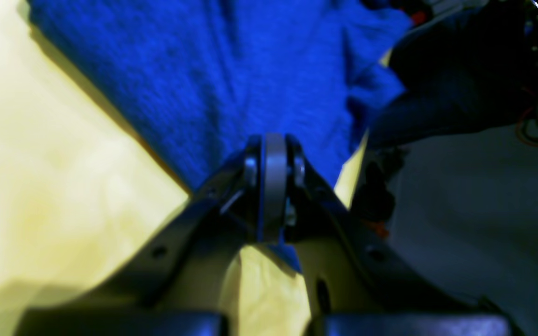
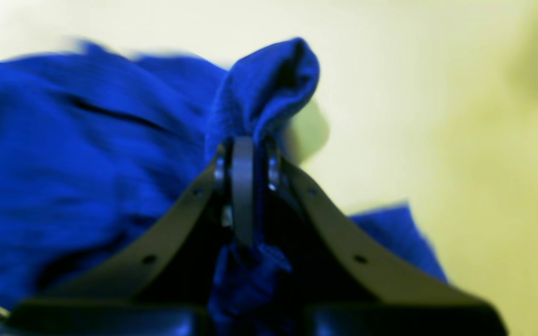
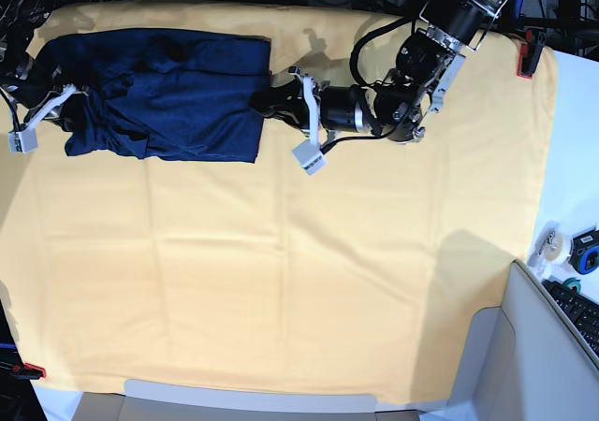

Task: Fold the T-shirt properly
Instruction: 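Press and tuck the folded bundle edges with the right gripper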

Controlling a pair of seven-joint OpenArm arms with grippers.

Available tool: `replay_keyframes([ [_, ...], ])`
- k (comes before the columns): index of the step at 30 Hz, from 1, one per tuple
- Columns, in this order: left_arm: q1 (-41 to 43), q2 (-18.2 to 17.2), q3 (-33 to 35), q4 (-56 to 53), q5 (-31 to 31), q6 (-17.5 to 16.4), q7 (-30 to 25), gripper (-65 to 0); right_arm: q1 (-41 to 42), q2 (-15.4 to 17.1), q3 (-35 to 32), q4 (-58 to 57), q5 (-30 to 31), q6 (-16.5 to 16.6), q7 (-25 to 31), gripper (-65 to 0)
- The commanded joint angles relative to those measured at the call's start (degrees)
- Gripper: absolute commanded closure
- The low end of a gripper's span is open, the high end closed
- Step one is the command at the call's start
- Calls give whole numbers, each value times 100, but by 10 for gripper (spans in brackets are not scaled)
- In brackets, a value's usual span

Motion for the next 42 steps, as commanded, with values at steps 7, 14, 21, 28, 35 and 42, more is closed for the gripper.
replay_keyframes([
  [7, 129, -90, -921, 719, -129, -53, 351, -13, 63, -356, -933, 1039, 89, 54, 70, 0],
  [14, 357, -240, -1484, 948, -129, -53, 544, -13, 397, -752, -2137, 1267, 89, 54, 70, 0],
  [21, 437, -310, -1519, 948, -129, -53, 518, -13, 723, -1033, -3025, 1250, 89, -65, 70, 0],
  [28, 498, -380, -1519, 930, -129, -53, 509, -15, 810, -1051, -3588, 1223, -394, -883, 88, 0],
  [35, 498, -380, -1519, 913, -129, -53, 500, -17, 810, -1051, -4142, 1223, -1300, -918, 79, -40],
  [42, 507, -380, -1519, 904, -120, -53, 500, -18, 793, -1051, -4318, 1267, -1405, -918, 79, -334],
])
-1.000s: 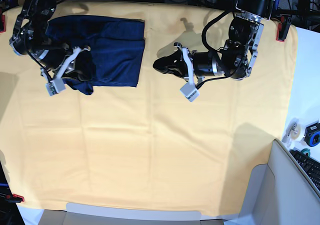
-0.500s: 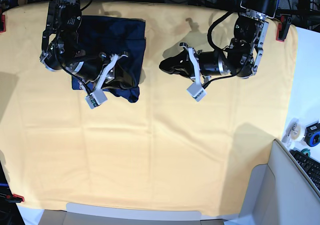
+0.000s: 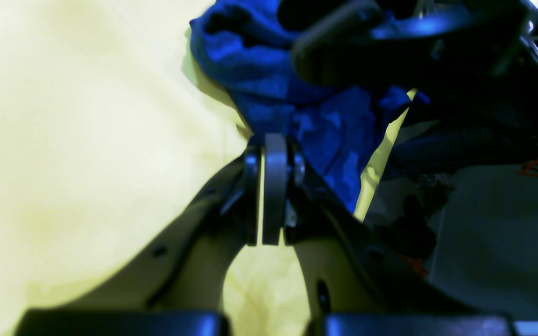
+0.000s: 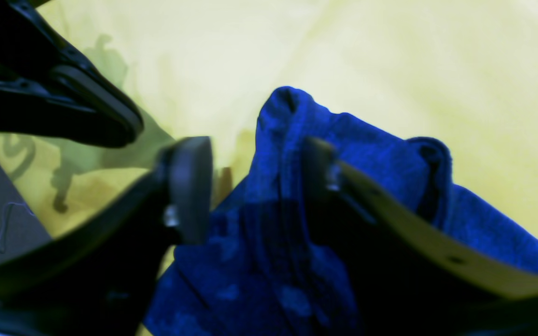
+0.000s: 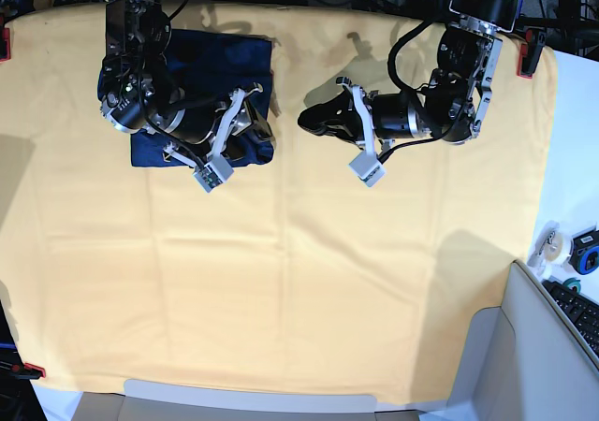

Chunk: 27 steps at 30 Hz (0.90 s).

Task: Fold the T-shirt properly
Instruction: 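Press and tuck the folded bundle edges with the right gripper, then grasp the bundle edge with the right gripper and fold it over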

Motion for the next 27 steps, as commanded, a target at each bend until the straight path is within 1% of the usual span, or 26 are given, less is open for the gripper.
replay_keyframes([
  [1, -81, -31, -41, 73, -112, -38, -114, -18, 76, 18, 1, 129, 74, 11, 121, -357],
  [2, -81, -31, -41, 73, -112, -38, -114, -18, 76, 18, 28, 129, 74, 11, 121, -369],
  [7, -81, -31, -41, 73, -112, -38, -114, -18, 129, 27, 133, 349, 83, 11, 138, -367],
  [10, -81, -31, -41, 65, -112, -38, -114, -18, 85, -26, 582, 630, 171, 38, 138, -367],
  [15, -81, -31, -41, 65, -112, -38, -114, -18, 67, -52, 1549, 770, 1033, 46, 138, -367],
  [18, -81, -31, -41, 47, -112, -38, -114, -18, -47, 27, 2225, 762, 1560, 46, 138, -367],
  [21, -81, -31, -33, -50, -112, -38, -114, -18, -249, 317, 2762, 744, 1859, 46, 121, -367],
  [27, -81, -31, -33, -146, -112, -47, -114, -18, -935, 1249, 3201, 744, 2395, 55, 121, -367],
])
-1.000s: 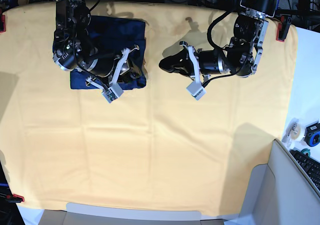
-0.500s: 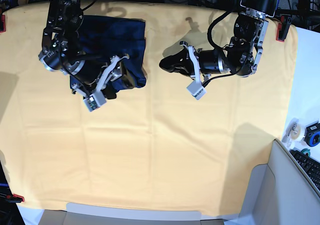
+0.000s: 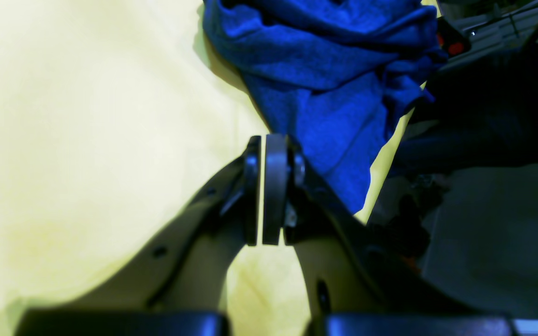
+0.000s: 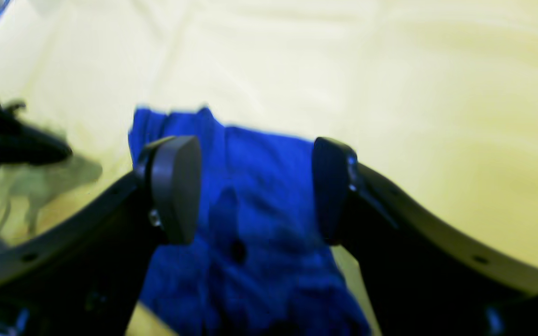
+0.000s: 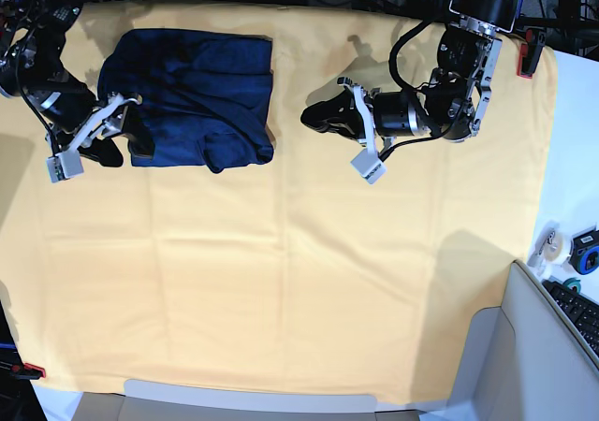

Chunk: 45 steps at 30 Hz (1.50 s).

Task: Fold the T-shirt properly
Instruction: 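Grasp the bundle edge with the right gripper and fold it over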

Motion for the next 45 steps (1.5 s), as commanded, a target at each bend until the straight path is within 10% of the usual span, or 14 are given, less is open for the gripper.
replay_keyframes([
  [1, -83, -26, -35, 83, -116, -45, -114, -18, -77, 259, 142, 86, 188, 11, 125, -367],
  [10, -101, -26, -26, 83, -116, -45, -114, -18, -674, 928, 537, -371, 364, 11, 125, -367],
  [17, -118, -26, -26, 83, -116, -45, -114, -18, -367, 892, 379, -1681, 197, 939, 116, -367],
  [32, -127, -26, -26, -119, -116, -45, -123, -18, -305, 479, -236, -1092, -111, 939, 116, -361],
  [41, -136, -26, -35, -119, -116, -45, -123, -18, -323, 470, -245, -1057, -102, 939, 116, -2],
  [45, -136, -26, -35, -119, -116, -45, -123, -18, -340, 470, -245, -811, -93, 939, 116, -3],
])
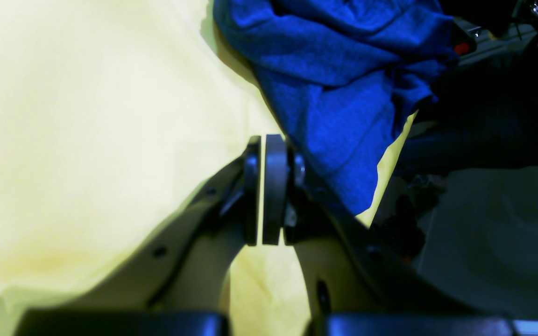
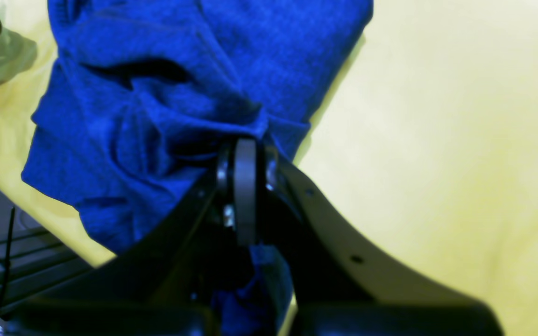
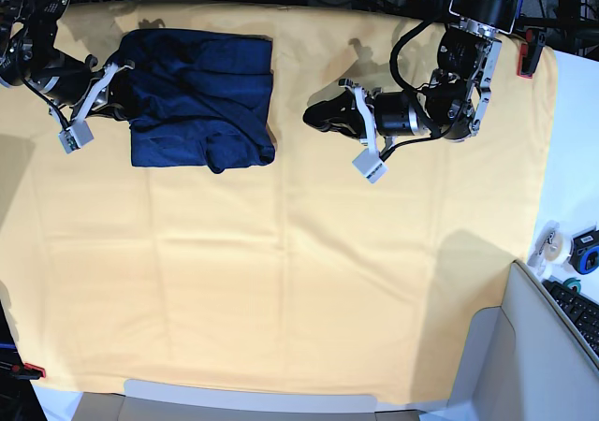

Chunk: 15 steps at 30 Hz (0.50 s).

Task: Fold the T-shirt properly
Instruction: 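Grasp the bundle edge with the right gripper and fold it over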

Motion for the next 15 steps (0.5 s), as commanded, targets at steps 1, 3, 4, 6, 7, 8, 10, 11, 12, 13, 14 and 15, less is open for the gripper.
replay_keyframes([
  [1, -99, -31, -39, 89, -123, -45, -120, -18, 23, 66, 41, 277, 130, 34, 116, -2],
  [3, -99, -31, -39, 62, -123, -45, -120, -18, 14, -22, 24, 558, 130, 34, 107, -2],
  [4, -99, -31, -39, 45, -123, -45, -120, -18, 5, -48, -12, 663, 130, 34, 107, -2],
  [6, -99, -31, -39, 9, -123, -45, -120, -18, 14, -57, -258, 839, 130, 34, 107, -2],
  [7, -99, -31, -39, 9, -123, -45, -120, -18, 40, -57, -425, 866, 130, 34, 107, -2],
  [8, -99, -31, -39, 9, -123, -45, -120, -18, 58, -57, -653, 874, 130, 34, 107, -2],
  [10, -99, -31, -39, 9, -123, -45, -120, -18, 163, -57, -1075, 874, 130, 34, 107, -2],
  [11, -99, -31, -39, 9, -123, -45, -120, -18, 225, -66, -1330, 874, 121, 34, 107, -2],
  [12, -99, -31, -39, 9, -123, -45, -120, -18, 304, -66, -1647, 874, 103, 34, 107, -2],
  [13, -99, -31, -39, 9, -123, -45, -120, -18, 383, -66, -1902, 866, 103, 34, 107, -2],
  [14, -99, -31, -39, 9, -123, -45, -120, -18, 506, -66, -2227, 866, 95, 34, 107, -2],
  [15, -99, -31, -39, 9, -123, -45, -120, -18, 620, -66, -2561, 848, 86, 34, 107, -2],
])
